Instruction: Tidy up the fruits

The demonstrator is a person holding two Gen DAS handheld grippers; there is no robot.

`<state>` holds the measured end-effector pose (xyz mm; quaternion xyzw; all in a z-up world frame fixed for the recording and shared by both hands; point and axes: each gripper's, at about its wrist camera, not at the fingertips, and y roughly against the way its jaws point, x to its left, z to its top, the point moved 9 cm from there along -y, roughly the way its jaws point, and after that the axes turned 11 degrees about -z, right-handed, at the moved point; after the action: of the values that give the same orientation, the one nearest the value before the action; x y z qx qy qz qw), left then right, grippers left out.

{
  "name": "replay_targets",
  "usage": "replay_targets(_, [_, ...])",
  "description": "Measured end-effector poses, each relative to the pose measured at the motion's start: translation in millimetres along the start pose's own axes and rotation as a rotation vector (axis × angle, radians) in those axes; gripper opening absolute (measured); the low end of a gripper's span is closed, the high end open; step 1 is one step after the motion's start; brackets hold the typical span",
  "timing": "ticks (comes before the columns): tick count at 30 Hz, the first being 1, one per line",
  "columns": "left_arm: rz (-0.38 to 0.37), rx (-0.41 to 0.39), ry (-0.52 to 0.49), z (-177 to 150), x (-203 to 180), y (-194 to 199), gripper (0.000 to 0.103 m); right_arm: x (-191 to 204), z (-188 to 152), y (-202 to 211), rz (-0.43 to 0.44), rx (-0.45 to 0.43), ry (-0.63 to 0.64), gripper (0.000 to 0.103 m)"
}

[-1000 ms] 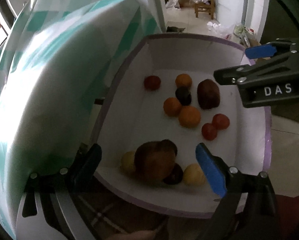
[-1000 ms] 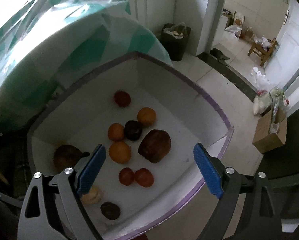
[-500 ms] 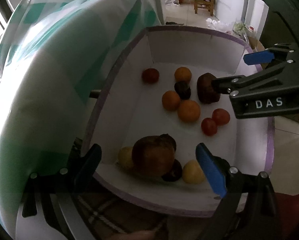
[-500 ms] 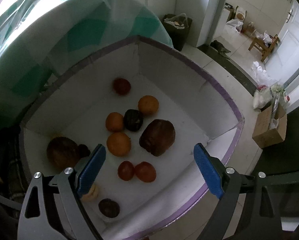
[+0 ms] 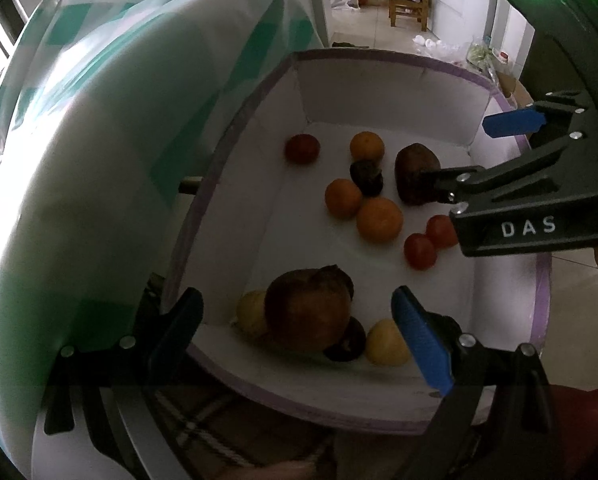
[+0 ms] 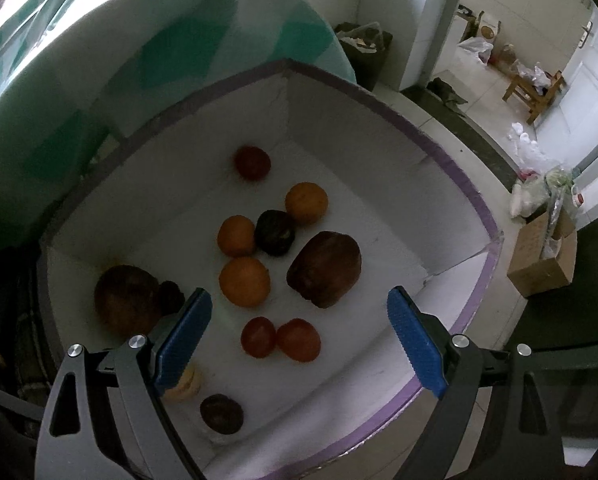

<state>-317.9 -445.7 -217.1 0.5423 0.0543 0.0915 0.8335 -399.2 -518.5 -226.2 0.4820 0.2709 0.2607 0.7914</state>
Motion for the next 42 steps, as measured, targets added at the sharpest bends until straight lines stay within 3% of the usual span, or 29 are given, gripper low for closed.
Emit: replay_targets(42, [0.001,0.019,0.016,-3.4,2.5,-7.2,0.095,10.6,-10.0,-14.4,0.015,0.031,0.020,0.086])
